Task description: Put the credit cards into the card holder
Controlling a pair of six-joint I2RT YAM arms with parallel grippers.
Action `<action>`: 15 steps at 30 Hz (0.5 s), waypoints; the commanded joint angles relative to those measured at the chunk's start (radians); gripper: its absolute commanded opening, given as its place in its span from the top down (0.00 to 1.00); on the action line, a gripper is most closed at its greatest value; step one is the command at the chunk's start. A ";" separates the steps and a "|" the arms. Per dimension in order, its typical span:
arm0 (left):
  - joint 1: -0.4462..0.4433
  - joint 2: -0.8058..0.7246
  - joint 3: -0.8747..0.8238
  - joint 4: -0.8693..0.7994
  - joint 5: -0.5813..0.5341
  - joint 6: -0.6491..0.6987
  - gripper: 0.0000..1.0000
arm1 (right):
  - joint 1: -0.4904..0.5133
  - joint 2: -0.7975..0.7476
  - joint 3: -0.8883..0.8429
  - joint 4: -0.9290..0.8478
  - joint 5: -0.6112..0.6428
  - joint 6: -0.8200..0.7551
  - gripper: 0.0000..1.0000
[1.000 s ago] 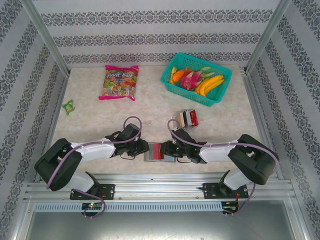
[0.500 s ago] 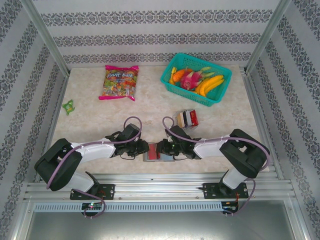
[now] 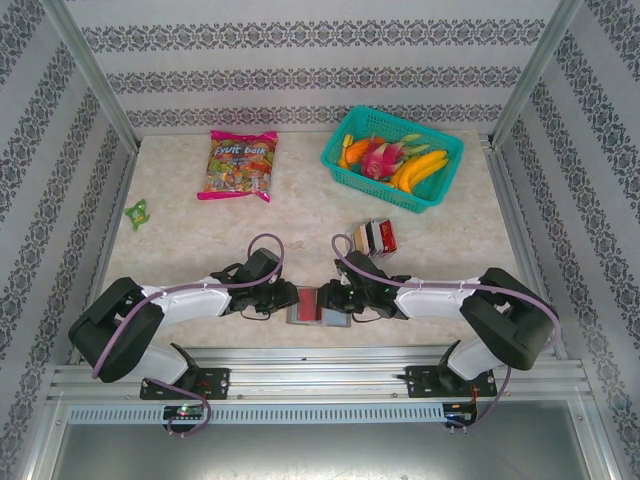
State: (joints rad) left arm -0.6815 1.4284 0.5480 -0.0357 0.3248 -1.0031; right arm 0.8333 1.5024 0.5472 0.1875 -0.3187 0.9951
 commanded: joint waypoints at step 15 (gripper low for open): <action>-0.018 -0.011 -0.006 -0.009 0.037 0.001 0.69 | 0.033 0.135 0.046 0.200 -0.128 0.100 0.90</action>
State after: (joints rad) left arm -0.6807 1.4239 0.5480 -0.0433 0.3153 -1.0035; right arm 0.8356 1.5982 0.5610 0.2695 -0.3771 1.0531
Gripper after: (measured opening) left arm 0.312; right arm 0.095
